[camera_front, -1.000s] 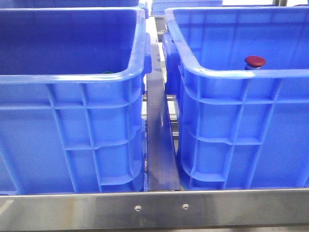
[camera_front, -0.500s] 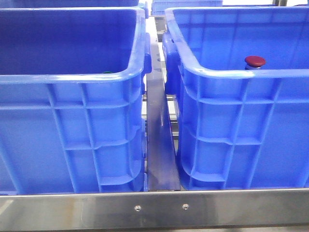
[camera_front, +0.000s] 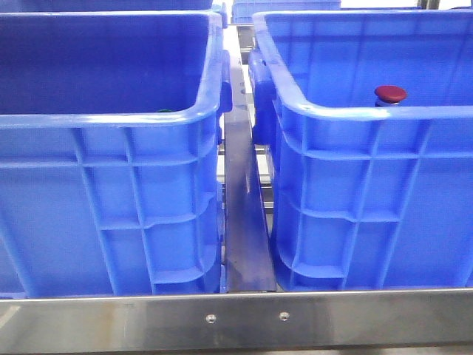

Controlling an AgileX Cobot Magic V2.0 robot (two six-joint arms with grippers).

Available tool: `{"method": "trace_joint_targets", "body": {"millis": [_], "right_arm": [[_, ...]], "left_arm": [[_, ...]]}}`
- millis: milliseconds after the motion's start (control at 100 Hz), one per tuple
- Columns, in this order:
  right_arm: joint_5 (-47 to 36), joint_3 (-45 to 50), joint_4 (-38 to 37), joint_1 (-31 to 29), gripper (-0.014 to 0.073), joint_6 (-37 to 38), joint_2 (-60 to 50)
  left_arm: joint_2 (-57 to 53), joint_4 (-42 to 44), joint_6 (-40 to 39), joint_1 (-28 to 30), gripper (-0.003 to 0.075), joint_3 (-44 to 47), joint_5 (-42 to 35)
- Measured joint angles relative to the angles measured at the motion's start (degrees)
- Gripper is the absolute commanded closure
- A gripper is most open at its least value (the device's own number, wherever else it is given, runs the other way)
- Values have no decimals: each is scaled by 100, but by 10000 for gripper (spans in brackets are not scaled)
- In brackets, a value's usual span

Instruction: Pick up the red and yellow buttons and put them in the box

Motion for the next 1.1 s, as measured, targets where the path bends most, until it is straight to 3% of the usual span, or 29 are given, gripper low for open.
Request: {"method": "trace_joint_targets", "body": {"millis": [240,370,460,610,690,910,1100], "right_arm": [[-38,-92,-26,146,344,1,121],[-78,-92,-26,146,369,12,130],[-78,-92,-26,146,370,12,130],[-78,-92,-26,146,370,-94,130],[-99,-92,-28,146,370,-194,130],[-317,-106,-50,-13,370,-593,130],[-342,-196,-59,-739,370,-843,130]], "left_arm": [[0,0,10,0,738,0,-13],[0,0,10,0,694,0,-36],[0,0,10,0,549,0,-36],[0,0,10,0,188,0,-36],[0,0,10,0,86,0,-36],[0,0,-60,47,79,0,-1],[-109,0,-350,805,79,0,62]]}}
